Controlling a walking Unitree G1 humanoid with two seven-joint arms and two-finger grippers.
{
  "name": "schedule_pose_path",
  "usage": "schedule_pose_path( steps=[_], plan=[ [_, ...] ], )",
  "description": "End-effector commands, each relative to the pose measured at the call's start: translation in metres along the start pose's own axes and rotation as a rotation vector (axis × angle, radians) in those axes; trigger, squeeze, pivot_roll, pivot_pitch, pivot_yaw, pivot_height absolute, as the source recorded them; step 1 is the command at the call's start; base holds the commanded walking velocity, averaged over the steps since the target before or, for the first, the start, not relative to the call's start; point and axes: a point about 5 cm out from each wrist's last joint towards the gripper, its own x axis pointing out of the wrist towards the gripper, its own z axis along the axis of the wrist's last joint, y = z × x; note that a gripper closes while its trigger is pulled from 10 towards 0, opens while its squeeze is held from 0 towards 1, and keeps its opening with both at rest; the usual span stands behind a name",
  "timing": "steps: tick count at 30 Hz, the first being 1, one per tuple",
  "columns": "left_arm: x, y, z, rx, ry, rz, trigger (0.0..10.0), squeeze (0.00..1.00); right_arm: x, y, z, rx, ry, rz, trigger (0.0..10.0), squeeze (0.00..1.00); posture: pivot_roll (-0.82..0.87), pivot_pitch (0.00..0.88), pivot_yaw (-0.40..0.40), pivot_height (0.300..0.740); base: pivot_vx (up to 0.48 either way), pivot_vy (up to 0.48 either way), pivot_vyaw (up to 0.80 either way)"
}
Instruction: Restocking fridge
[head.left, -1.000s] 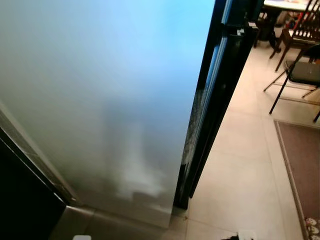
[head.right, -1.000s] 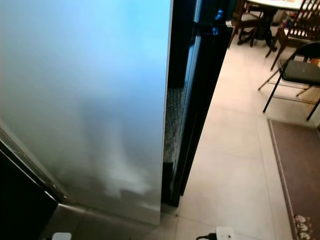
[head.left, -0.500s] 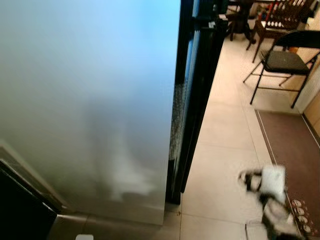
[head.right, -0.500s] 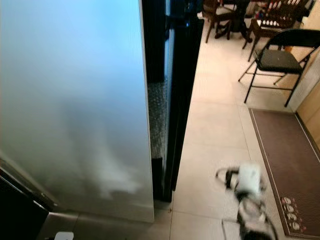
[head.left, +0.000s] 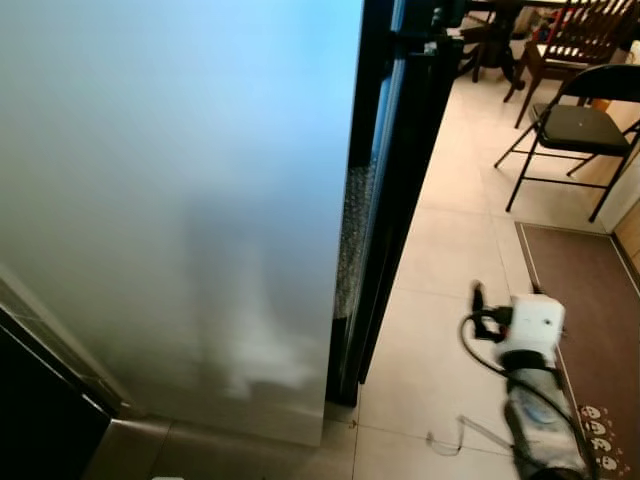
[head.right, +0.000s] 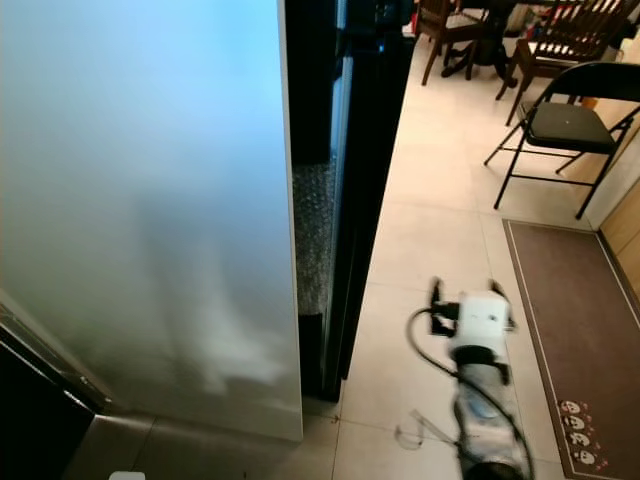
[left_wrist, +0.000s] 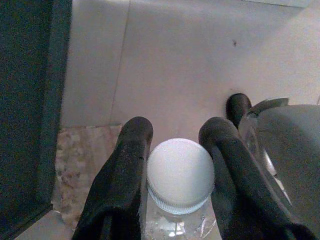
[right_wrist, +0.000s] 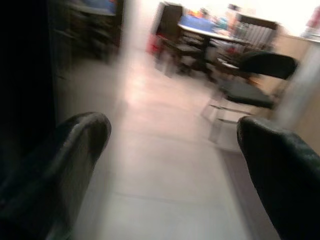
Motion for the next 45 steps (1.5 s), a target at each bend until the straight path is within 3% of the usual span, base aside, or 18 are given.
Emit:
schedule_pose_path(
  steps=[1,7,24,34,45],
  plan=[
    [-0.001,0.001,-0.005,0.002,0.012,0.005,10.0,0.0,0.001,0.01,0.009,0.012,-0.025,0.034,10.0,0.0,-0.05,0.0,-0.03,0.74,0.0,0.0,0.0],
    [-0.001,0.002,-0.005,0.004,0.01,0.005,10.0,0.0,0.005,0.035,0.029,0.088,-0.07,0.073,10.0,0.0,-0.05,0.0,-0.032,0.74,0.0,0.0,0.0],
    [0.0,-0.002,0.0,-0.017,-0.001,-0.003,10.0,0.0,0.017,0.063,0.033,0.1,0.037,0.14,10.0,0.0,-0.03,0.0,-0.039,0.74,0.0,0.0,0.0],
    [0.0,-0.001,-0.002,-0.025,0.006,-0.002,10.0,0.0,0.018,0.065,0.036,0.092,0.06,0.137,10.0,0.0,-0.03,0.0,-0.039,0.74,0.0,0.0,0.0],
    [-0.001,0.001,-0.004,-0.031,0.014,-0.004,10.0,0.0,0.007,0.052,0.033,0.067,0.076,0.088,10.0,0.0,-0.03,0.0,-0.04,0.74,0.0,0.0,0.0]
  ],
)
